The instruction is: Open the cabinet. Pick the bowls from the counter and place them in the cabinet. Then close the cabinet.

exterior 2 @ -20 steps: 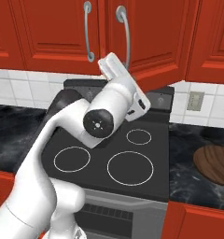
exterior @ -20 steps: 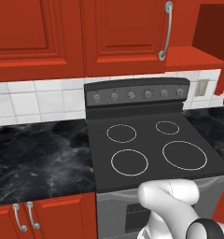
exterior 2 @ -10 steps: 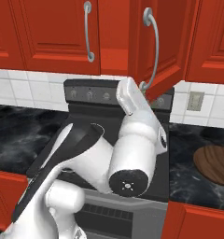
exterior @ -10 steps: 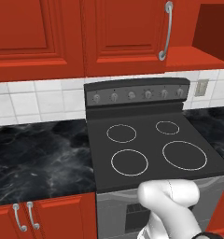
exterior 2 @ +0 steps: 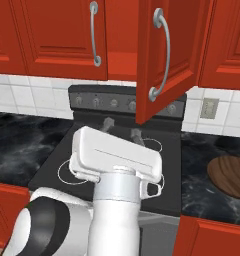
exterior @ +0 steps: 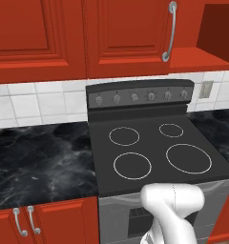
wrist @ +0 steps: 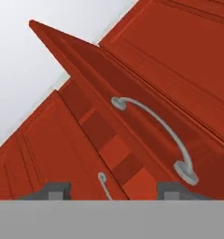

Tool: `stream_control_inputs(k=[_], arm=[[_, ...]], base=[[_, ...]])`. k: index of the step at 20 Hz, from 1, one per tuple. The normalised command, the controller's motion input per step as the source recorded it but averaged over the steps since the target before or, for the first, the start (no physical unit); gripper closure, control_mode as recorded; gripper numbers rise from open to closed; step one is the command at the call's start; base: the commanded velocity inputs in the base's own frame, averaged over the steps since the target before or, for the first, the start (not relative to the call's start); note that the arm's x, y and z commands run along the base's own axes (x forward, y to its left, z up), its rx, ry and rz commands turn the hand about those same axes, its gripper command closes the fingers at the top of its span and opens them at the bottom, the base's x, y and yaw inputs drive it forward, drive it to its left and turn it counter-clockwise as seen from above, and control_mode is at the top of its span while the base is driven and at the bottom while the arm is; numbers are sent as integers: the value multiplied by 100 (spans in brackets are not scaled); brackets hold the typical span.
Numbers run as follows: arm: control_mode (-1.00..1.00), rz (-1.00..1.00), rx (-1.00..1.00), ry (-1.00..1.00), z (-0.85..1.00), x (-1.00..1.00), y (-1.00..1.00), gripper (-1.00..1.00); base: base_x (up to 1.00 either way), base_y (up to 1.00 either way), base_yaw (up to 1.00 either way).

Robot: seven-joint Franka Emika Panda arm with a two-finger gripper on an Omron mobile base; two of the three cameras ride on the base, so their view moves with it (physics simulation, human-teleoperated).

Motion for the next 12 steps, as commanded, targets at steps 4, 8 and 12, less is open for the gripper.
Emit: stream_control_inputs(k=[4,8,12], arm=[[-100,-8,-24,-28,24,18,97,-100],[-100,-11,-27,-5,13,47,95,-100],[-100,-7,-17,11,1,63,68,-100]], base=[[0,0,0],[0,0,0],[0,0,0]])
